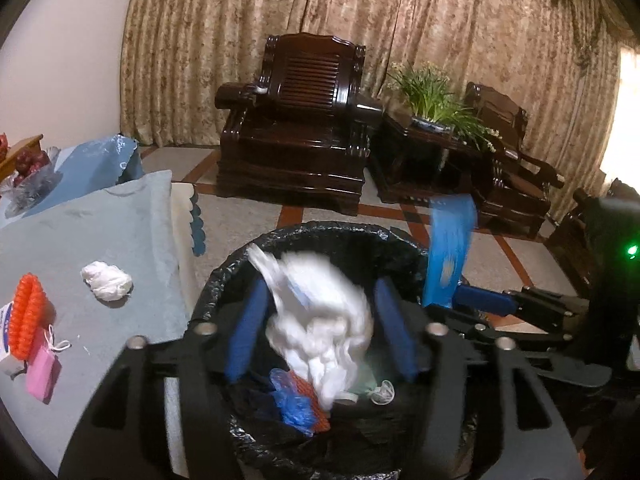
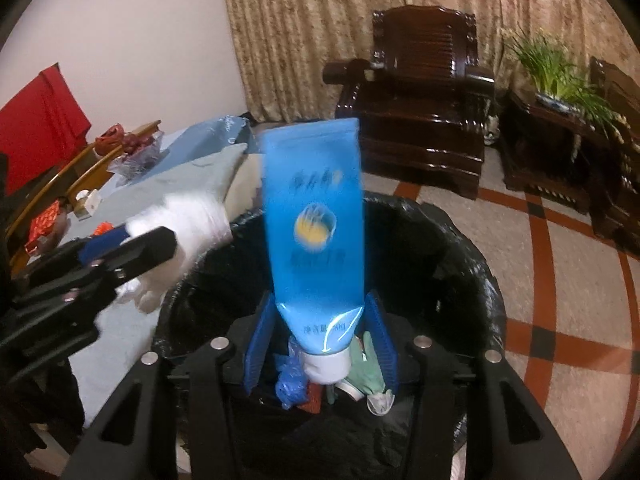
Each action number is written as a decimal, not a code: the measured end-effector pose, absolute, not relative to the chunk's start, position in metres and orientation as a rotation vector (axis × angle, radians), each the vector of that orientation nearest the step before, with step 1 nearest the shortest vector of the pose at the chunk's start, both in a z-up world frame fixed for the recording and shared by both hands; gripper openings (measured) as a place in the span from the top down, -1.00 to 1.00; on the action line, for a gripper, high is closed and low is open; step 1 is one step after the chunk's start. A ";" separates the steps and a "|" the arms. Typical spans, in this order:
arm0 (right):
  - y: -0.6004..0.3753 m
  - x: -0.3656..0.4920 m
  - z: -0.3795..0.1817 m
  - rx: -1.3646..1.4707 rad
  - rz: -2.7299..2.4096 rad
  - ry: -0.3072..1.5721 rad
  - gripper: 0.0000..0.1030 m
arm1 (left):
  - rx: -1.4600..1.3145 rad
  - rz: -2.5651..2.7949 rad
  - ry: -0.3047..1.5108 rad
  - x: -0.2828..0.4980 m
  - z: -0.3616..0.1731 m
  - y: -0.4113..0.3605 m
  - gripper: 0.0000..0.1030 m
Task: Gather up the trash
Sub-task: 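Carry the tissue and tube over the bin and open both tools to drop them, then move both open tools back over the table toward the remaining trash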
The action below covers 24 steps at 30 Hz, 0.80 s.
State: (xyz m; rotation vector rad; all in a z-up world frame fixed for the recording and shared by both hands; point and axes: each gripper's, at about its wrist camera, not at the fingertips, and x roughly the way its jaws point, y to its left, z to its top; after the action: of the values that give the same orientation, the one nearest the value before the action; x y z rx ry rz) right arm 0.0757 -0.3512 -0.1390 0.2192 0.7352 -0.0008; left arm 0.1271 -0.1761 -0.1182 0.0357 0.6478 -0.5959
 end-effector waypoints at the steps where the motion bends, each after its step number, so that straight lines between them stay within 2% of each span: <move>1: -0.353 0.074 -0.139 0.220 -0.008 0.732 -0.14 | 0.034 -0.598 0.647 0.127 -0.118 -0.175 -0.28; 2: -0.354 0.073 -0.139 0.221 -0.015 0.729 -0.22 | 0.035 -0.596 0.645 0.126 -0.118 -0.173 -0.36; 4: -0.358 0.071 -0.138 0.227 -0.032 0.720 -0.53 | 0.031 -0.588 0.641 0.125 -0.116 -0.168 -0.49; 5: -0.359 0.069 -0.136 0.233 -0.048 0.711 -0.77 | 0.027 -0.584 0.638 0.124 -0.115 -0.165 -0.56; 6: -0.360 0.067 -0.134 0.242 -0.058 0.700 -0.85 | 0.022 -0.577 0.633 0.124 -0.113 -0.161 -0.63; 9: -0.361 0.066 -0.130 0.279 -0.064 0.688 -0.88 | 0.011 -0.557 0.620 0.121 -0.107 -0.147 -0.74; 24: -0.293 0.080 -0.096 0.206 0.092 0.607 -0.88 | -0.029 -0.348 0.550 0.096 -0.075 -0.050 -0.77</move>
State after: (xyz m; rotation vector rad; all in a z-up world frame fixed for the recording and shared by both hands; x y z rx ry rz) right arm 0.0796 -0.2932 -0.0959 0.2065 0.6066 0.0925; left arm 0.0957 -0.0503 -0.0753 -0.0292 0.5503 -0.3485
